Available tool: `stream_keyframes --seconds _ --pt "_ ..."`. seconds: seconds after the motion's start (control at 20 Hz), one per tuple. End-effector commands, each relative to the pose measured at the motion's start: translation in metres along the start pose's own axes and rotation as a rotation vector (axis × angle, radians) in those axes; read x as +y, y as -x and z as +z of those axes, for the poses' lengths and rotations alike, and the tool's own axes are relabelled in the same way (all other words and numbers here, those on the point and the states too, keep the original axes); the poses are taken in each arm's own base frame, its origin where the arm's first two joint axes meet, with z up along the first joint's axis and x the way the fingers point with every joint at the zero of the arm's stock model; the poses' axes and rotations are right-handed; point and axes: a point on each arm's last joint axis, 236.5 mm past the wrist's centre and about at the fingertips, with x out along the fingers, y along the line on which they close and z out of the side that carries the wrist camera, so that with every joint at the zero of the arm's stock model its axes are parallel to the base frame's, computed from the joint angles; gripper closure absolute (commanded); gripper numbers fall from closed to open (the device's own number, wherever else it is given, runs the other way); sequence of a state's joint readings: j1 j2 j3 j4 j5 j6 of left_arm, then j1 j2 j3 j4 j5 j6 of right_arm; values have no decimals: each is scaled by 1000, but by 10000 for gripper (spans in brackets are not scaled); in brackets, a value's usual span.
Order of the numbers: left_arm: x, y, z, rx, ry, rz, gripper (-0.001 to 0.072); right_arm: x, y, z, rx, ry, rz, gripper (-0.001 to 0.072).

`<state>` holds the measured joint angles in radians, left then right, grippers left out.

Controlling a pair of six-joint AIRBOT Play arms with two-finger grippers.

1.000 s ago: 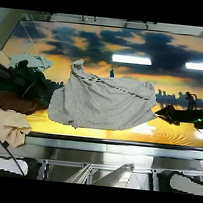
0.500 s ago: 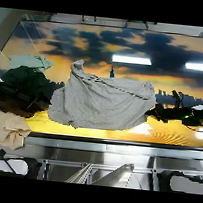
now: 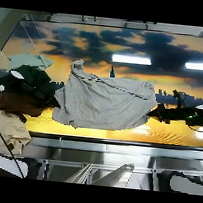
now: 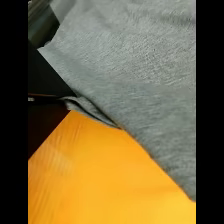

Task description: Fold the shirts.

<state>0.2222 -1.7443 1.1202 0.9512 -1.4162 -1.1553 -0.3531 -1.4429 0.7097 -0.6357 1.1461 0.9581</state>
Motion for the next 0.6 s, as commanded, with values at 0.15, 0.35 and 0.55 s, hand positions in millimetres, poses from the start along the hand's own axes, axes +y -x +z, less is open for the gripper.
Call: stream_keyframes --seconds 0.15,0.35,0.55 --pt "-41 108 -2 -117 -114 142 701 -5 111 21 -171 -103 -103 699" --pt "-171 202 -18 -426 -395 -153 700 156 191 48 -485 171 333 699" --pt "-302 312 -102 -809 -823 -299 699 335 330 -1 -917 639 627 699"
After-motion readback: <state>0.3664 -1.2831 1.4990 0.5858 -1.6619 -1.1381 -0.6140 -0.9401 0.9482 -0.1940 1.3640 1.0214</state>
